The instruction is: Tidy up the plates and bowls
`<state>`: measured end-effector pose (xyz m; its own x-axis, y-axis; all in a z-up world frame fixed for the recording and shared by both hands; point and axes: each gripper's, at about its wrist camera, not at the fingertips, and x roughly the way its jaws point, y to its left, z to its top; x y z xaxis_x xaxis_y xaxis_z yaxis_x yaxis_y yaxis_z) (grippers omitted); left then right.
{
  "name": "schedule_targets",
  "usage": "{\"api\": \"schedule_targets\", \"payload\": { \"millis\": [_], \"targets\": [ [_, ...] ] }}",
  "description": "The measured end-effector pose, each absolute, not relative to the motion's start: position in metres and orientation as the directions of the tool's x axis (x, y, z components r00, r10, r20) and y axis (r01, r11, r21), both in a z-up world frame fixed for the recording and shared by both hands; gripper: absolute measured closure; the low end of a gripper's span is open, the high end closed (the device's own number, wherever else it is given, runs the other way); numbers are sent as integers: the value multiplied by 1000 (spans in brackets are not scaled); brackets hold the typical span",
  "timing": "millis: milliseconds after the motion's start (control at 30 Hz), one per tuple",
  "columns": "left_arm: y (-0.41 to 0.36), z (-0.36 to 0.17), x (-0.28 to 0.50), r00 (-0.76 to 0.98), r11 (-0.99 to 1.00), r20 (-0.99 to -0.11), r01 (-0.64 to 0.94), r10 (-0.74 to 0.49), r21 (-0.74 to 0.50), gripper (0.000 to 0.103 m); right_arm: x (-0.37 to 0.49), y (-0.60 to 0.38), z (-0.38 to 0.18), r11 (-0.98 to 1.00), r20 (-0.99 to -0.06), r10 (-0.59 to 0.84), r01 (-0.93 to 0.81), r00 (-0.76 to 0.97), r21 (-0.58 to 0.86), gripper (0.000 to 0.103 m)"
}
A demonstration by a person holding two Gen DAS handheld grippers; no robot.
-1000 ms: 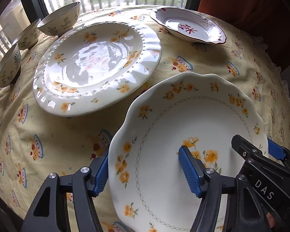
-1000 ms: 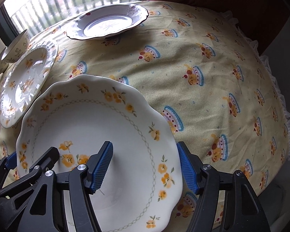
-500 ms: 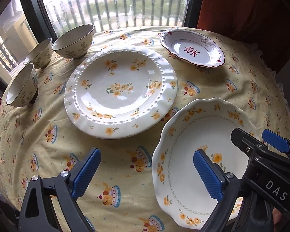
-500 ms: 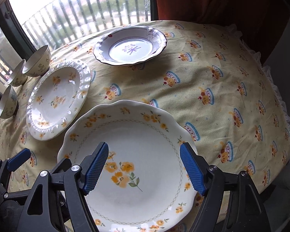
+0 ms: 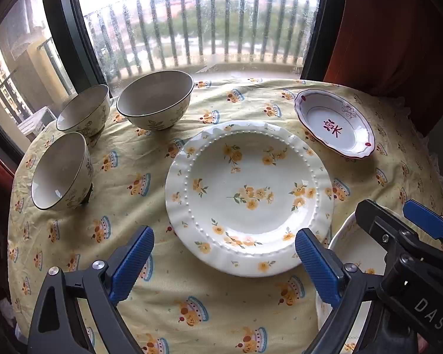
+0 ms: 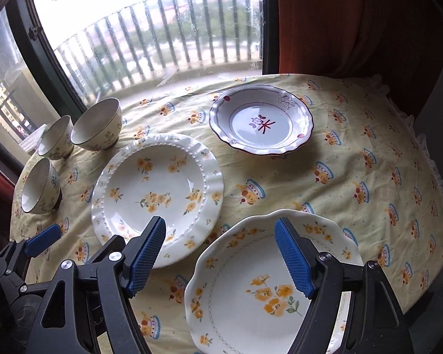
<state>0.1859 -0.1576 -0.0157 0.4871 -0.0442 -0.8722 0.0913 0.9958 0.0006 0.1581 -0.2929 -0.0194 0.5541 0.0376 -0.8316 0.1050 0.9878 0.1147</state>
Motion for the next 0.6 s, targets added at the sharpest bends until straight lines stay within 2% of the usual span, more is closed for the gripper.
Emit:
{"api": "schedule_targets", "payload": {
  "millis": [400,600],
  "targets": [
    [-143,-43,252,500,1000,-866,21,9,22,8,232,-271,-44,986,-818,39,109,574,123,24],
    [-148,-68,277,466,998,-883,-12,54,54,9,267,-274,-69,990,-841,42,92,539,108,24]
  ]
}}
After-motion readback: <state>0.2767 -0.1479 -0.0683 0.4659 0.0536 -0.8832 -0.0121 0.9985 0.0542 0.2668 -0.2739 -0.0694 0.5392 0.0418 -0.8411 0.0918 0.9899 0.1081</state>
